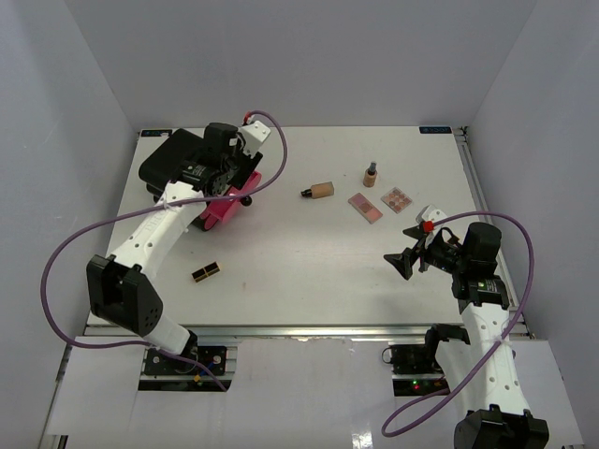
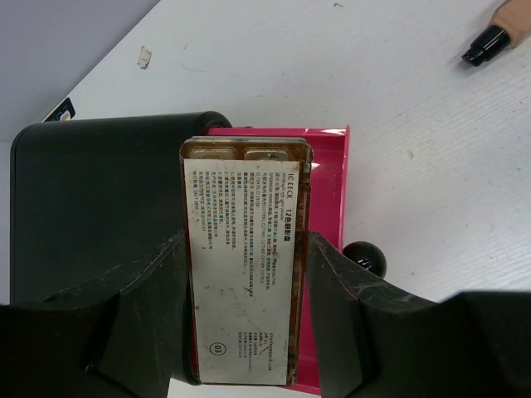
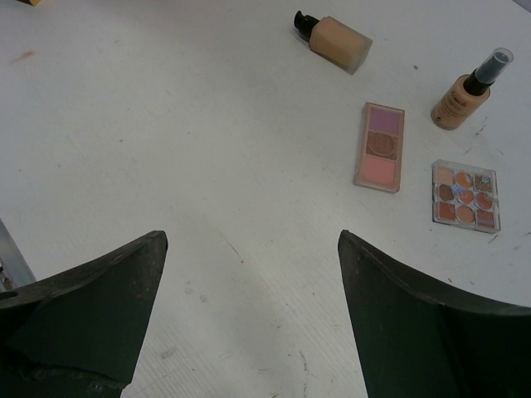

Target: Organize the makeup

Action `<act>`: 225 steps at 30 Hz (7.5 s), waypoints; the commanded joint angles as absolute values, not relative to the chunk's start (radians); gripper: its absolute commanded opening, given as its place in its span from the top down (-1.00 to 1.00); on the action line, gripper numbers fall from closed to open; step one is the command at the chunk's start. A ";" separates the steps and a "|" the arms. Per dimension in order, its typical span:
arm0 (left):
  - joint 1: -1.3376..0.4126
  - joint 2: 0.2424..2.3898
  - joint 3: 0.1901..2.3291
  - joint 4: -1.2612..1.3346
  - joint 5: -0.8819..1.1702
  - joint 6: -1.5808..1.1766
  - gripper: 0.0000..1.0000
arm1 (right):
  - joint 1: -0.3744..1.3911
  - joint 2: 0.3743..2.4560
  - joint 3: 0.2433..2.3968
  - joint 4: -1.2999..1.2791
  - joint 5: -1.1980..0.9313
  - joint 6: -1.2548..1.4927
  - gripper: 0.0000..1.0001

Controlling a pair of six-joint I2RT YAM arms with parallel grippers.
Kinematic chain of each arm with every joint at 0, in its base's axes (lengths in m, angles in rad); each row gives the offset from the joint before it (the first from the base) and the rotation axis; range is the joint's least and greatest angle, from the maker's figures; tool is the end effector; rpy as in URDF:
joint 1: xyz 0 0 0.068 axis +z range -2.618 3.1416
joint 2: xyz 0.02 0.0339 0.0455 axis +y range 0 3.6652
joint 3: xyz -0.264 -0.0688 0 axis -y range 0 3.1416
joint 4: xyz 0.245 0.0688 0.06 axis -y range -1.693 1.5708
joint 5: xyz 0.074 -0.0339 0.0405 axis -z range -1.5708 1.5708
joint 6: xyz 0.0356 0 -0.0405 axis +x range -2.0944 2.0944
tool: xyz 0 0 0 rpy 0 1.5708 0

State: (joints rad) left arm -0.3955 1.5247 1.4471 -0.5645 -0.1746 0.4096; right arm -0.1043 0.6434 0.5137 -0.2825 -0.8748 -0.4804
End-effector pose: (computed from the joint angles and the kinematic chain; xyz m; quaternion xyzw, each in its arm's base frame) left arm 0.3199 -0.1269 0.3527 0.3130 0.8348 0.0811 0.4456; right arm 0.1502 0.0117 0.2609 -0.3695 0.7014 0.1965 0.5770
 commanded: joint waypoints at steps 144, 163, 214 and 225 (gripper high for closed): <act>-0.365 0.116 0.612 -0.306 0.046 -0.315 -0.96 | 0.939 2.139 2.144 -0.392 0.045 -1.445 0.71; -0.365 0.049 0.600 -0.304 -0.026 -0.322 -0.96 | 0.964 2.223 2.214 -0.454 -0.099 -1.534 0.58; -0.365 0.063 0.597 -0.293 -0.003 -0.322 -0.96 | 0.785 1.790 1.823 -0.543 -0.154 -1.016 -0.65; -0.361 0.111 0.599 -0.286 0.064 -0.316 -0.96 | 0.099 1.595 1.306 -0.335 -0.414 -0.193 -0.93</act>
